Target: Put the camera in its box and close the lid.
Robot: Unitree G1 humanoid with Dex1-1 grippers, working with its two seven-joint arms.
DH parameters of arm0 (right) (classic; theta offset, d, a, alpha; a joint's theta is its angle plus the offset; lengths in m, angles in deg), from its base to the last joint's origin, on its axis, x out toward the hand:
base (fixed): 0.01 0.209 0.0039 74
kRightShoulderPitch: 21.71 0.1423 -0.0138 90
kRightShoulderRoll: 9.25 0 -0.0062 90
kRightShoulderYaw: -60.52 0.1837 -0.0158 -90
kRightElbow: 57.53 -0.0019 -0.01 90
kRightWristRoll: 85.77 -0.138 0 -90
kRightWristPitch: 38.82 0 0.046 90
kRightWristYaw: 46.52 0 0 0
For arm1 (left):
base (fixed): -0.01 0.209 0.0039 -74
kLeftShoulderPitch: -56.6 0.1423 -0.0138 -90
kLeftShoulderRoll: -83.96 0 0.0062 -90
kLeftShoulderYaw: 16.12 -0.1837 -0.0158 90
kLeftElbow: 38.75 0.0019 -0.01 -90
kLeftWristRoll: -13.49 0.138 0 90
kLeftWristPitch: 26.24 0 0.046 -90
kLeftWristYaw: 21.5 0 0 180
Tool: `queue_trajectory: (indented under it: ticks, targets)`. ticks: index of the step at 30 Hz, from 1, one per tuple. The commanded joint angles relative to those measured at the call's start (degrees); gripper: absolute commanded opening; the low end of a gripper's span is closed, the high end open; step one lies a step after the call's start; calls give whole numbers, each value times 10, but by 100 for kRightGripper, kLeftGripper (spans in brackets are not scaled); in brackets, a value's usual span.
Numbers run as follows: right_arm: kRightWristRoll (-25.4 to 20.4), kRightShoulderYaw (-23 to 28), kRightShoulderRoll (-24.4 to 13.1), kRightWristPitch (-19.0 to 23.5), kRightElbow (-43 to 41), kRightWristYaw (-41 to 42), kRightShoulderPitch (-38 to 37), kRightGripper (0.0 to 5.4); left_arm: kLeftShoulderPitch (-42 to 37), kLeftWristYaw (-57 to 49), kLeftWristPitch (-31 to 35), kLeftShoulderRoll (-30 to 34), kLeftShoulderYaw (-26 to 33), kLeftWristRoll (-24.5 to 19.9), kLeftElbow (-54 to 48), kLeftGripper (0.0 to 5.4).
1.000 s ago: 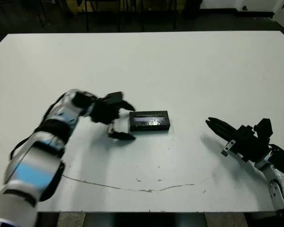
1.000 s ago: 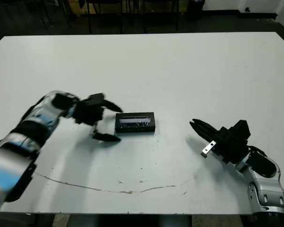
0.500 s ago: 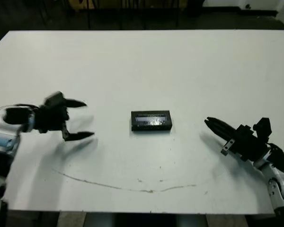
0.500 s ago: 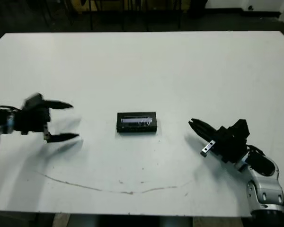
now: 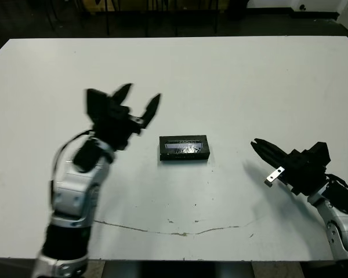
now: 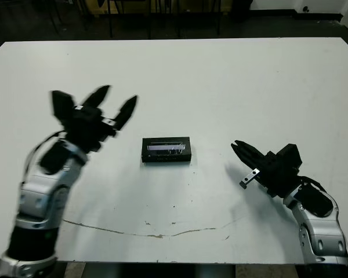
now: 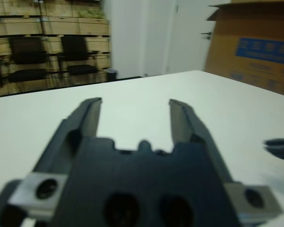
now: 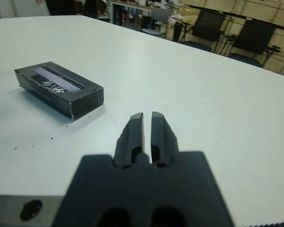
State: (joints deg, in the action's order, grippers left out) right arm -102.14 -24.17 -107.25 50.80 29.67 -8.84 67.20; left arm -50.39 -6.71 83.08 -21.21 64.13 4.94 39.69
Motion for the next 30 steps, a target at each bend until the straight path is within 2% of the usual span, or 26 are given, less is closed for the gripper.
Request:
queue_trajectory:
  ticks: [1, 5, 7, 13, 24, 27, 30]
  targets:
    - [-3, 0, 3, 13, 0, -4, -11, 0, -5, -22, 27, -20, -42, 33, 43, 228]
    - [6, -3, -3, 28, -19, -17, -16, 0, -20, -42, 61, -39, -70, 63, 109, 148]
    - [4, -3, -4, 23, -18, -13, -15, 0, -23, -51, 73, -45, -78, 76, 136, 110]
    - [-2, -2, -3, 23, -14, -6, -12, 0, -8, -45, 104, -38, -97, 102, 147, 1]
    - [5, -4, -9, 40, -30, -12, -13, 0, 30, -38, 156, -28, -96, 103, 131, 1]
    - [9, -6, -8, 39, -34, -15, -15, 0, 34, -35, 149, -20, -93, 106, 140, 1]
    - [10, -7, -2, 41, -40, -23, -18, 0, 55, -34, 90, -21, -66, 90, 136, 1]
